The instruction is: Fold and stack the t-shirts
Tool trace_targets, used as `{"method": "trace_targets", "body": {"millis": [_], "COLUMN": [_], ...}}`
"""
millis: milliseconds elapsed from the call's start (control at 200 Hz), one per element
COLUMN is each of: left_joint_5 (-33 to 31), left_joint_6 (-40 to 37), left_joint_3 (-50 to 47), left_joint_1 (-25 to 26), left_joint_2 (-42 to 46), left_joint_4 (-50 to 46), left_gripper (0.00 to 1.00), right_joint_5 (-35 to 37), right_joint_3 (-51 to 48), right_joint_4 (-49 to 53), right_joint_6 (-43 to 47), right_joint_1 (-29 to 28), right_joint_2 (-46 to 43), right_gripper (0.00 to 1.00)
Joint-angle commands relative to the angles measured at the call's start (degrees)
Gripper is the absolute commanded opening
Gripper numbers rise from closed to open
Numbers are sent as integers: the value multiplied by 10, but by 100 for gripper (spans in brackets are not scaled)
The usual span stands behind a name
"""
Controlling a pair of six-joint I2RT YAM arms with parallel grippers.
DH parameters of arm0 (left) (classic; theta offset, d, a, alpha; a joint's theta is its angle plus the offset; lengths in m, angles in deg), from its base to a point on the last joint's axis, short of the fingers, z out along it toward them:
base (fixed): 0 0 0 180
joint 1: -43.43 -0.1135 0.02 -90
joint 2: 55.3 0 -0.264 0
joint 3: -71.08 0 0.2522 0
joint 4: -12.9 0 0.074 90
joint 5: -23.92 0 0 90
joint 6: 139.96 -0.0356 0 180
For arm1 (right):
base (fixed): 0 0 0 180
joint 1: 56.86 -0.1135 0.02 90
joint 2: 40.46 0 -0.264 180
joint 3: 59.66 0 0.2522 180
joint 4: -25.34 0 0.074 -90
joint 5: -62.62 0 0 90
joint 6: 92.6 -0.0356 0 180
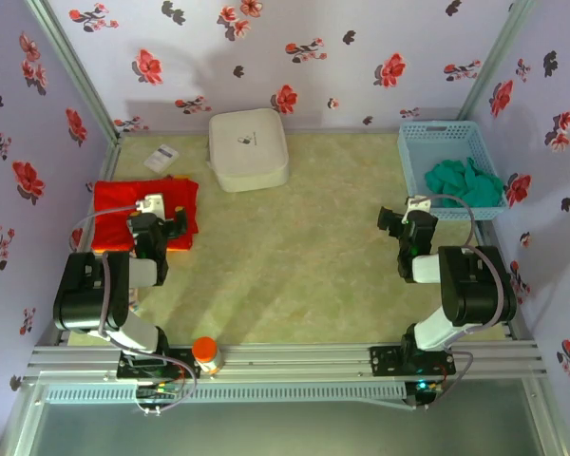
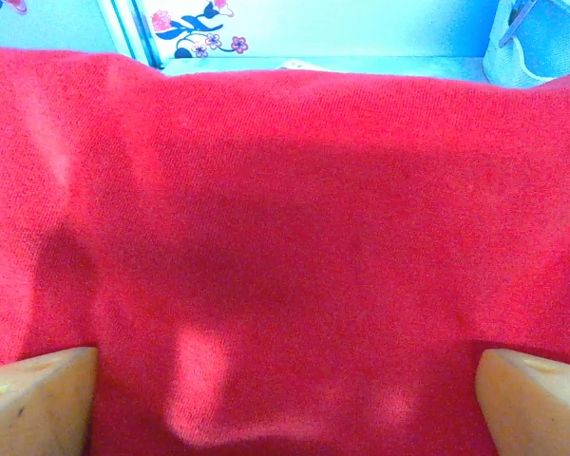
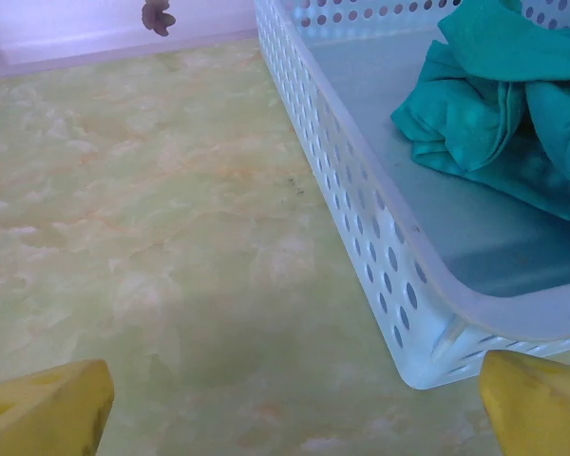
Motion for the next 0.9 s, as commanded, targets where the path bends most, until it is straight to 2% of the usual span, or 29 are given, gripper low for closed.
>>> {"method": "trace_targets", "body": {"millis": [0, 790, 895], "left_joint_5": [19, 13, -9], "left_joint_6": [-9, 5, 1], "left_joint_3": [11, 9, 7], "left_joint_1": [6, -4, 4], "left_joint_2": [0, 6, 33], "left_joint_4": [-9, -9, -25], "left_gripper": [100, 100, 100], "right_joint_5": [-7, -6, -20], "right_joint_3": [10, 10, 40], "right_joint_4": [-4, -9, 89], "right_joint_6": [2, 1, 8], "right_joint_1": [4, 4, 3], "right_joint_2": [-2, -5, -57], "right_gripper": [99, 99, 99]}}
